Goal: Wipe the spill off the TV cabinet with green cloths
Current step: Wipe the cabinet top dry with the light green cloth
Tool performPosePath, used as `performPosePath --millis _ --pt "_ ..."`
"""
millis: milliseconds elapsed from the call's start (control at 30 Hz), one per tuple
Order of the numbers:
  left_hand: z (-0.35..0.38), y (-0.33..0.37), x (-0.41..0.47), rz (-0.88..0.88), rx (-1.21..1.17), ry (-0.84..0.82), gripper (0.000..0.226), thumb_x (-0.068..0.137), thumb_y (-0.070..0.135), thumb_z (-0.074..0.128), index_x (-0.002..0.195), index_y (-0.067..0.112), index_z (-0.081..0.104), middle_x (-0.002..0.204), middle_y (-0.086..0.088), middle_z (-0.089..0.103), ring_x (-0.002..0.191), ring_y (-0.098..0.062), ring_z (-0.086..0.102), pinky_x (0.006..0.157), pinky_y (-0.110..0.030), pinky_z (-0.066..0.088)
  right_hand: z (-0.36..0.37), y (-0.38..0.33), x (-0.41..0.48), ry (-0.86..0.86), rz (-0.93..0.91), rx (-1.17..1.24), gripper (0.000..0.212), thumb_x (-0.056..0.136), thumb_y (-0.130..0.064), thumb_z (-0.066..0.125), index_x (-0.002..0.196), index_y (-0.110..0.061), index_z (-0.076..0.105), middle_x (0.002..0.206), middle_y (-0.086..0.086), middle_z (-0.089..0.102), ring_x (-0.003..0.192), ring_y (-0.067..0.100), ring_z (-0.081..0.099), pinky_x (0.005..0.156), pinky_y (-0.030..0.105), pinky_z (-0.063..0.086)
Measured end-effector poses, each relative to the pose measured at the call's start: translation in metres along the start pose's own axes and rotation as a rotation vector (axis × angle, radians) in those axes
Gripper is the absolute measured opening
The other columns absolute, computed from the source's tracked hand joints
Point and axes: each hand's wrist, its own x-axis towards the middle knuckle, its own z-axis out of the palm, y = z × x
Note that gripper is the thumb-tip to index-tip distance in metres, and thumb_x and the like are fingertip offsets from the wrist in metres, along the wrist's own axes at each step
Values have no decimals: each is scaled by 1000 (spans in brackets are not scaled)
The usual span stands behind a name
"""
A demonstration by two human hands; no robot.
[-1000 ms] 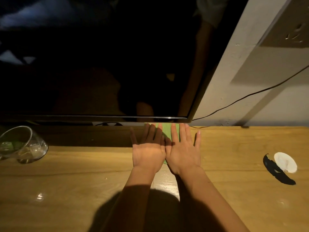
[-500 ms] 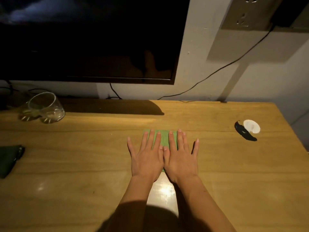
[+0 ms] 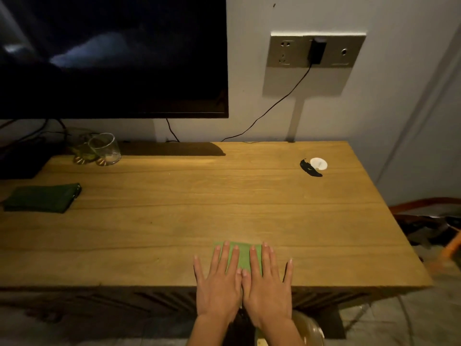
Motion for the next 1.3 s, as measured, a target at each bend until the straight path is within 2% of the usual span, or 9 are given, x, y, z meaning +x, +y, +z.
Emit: performPosePath --millis 67,133,167,233,333,400,600,900,1300 --pt "-7 4 -1 9 30 34 56 98 41 9 154 34 10 163 7 3 150 -16 0 113 -63 -4 2 2 1 -6 -10 0 65 94 -50 -1 154 -25 1 161 5 -13 148 22 -15 114 62 -12" --pt "-11 4 -1 6 -21 54 54 97 41 25 147 28 40 155 4 34 146 -13 26 109 -62 12 -2 1 6 -13 3 18 62 96 -48 12 153 -23 18 162 9 7 150 24 4 116 65 3" --pt "-10 4 3 7 -25 54 53 96 41 27 146 27 41 154 5 35 146 -11 23 108 -62 13 -4 0 9 -20 8 42 61 96 -47 19 150 -21 28 160 10 20 148 26 16 115 65 13" --pt "-5 1 18 14 -36 28 54 98 42 24 150 29 32 158 6 26 149 -11 15 109 -62 7 -2 3 24 4 -7 46 60 96 -47 23 149 -20 32 158 10 25 147 25 21 114 65 17" --pt "-2 0 63 15 -18 4 55 98 47 1 152 36 -9 161 11 -14 147 -14 -19 112 -61 -14 1 9 65 23 -6 12 63 98 -50 6 154 -23 10 162 7 1 150 22 -3 116 63 -3" --pt "-6 1 98 16 -24 26 55 97 48 -5 149 36 -18 159 12 -22 144 -12 -27 112 -61 -19 -3 12 99 54 8 16 64 97 -51 1 154 -24 5 162 6 -5 149 20 -9 116 61 -8" --pt "-21 3 224 16 -8 51 59 94 47 -13 151 35 -17 159 11 -25 145 -11 -27 112 -61 -20 -22 19 223 60 17 -19 64 93 -53 -12 151 -28 -16 162 3 -21 148 17 -22 114 59 -18" --pt "-46 4 375 17 -31 85 57 93 47 -15 149 36 -19 159 10 -24 146 -12 -25 113 -61 -16 -45 24 375 92 10 -41 64 94 -54 -10 152 -27 -13 163 3 -14 149 18 -18 113 60 -18" --pt "-54 7 427 22 -125 90 55 100 44 0 152 33 -9 163 8 -17 147 -10 -23 113 -61 22 -53 30 428 120 -4 4 66 96 -54 -4 156 -27 1 165 2 -5 150 18 -14 116 58 -15"
